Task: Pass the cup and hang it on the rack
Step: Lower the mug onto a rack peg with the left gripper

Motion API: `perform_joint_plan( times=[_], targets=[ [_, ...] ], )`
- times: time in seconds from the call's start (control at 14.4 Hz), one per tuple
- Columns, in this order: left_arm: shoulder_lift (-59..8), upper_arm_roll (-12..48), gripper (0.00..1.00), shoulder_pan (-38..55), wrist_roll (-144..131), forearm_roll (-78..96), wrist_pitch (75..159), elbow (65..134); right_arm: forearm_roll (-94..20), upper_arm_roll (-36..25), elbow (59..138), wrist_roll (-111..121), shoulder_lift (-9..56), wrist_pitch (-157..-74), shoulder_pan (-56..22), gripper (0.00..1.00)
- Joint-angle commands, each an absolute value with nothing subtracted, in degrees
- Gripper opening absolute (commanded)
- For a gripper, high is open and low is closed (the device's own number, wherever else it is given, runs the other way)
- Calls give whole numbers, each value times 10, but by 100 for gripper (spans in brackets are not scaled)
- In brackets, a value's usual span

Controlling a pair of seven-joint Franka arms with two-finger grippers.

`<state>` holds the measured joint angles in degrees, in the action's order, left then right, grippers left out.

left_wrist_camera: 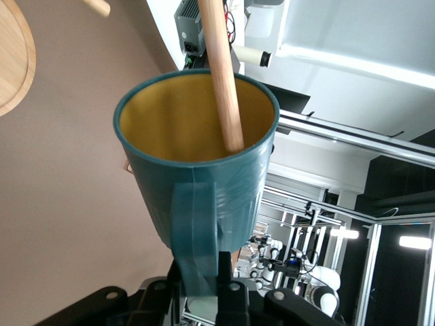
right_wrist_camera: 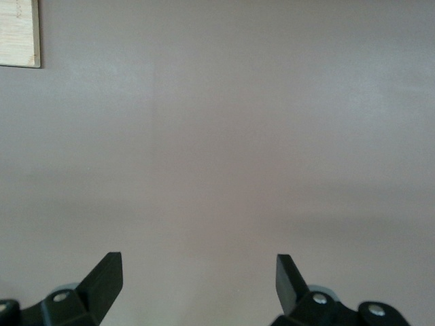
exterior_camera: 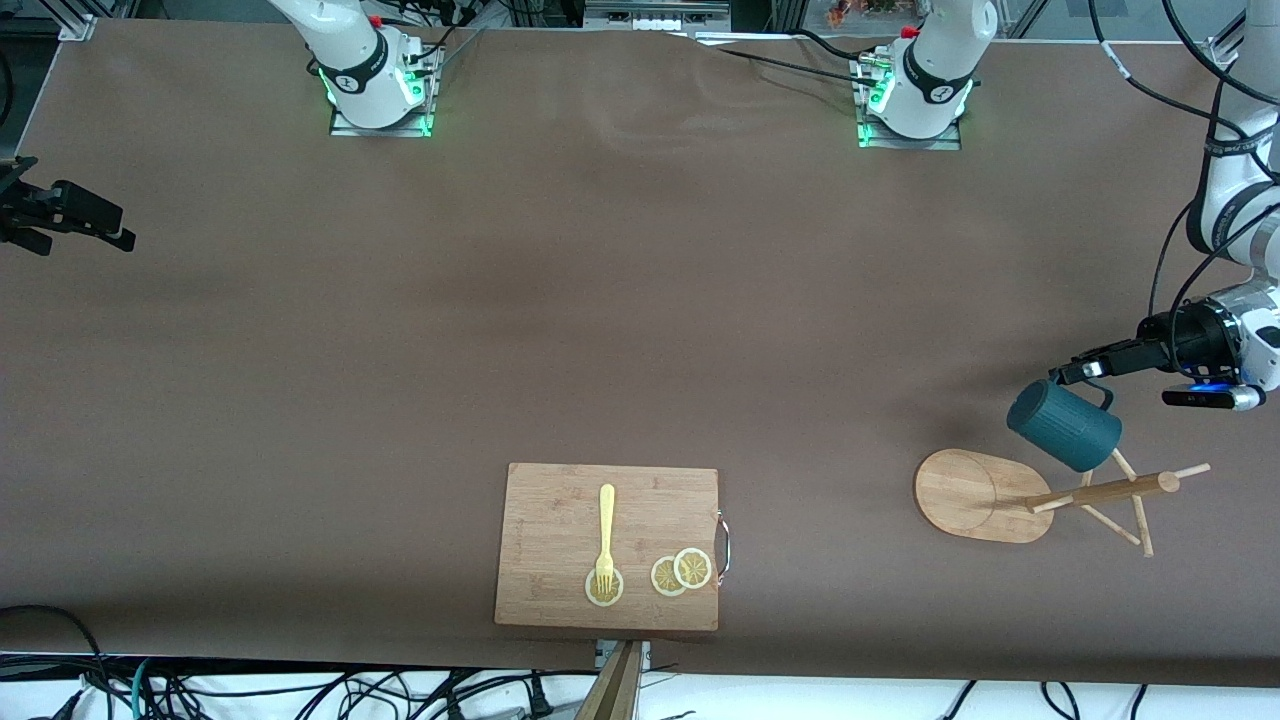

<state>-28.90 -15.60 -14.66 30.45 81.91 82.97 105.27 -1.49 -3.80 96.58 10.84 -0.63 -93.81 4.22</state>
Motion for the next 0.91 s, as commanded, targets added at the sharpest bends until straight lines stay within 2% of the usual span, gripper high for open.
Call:
perform_joint_plan(
  times=[0.0, 0.56, 0.84],
  targets=[
    [-322, -154, 0, -163, 298, 844, 791, 1008, -16, -39, 953, 107, -2, -927, 44, 100],
    [-359, -153, 0, -176, 298, 891, 761, 995, -16, -39, 953, 107, -2, -927, 43, 100],
    [-388, -152, 0, -192, 298, 896, 743, 959, -16, -38, 953, 107, -2, -927, 43, 100]
  ],
)
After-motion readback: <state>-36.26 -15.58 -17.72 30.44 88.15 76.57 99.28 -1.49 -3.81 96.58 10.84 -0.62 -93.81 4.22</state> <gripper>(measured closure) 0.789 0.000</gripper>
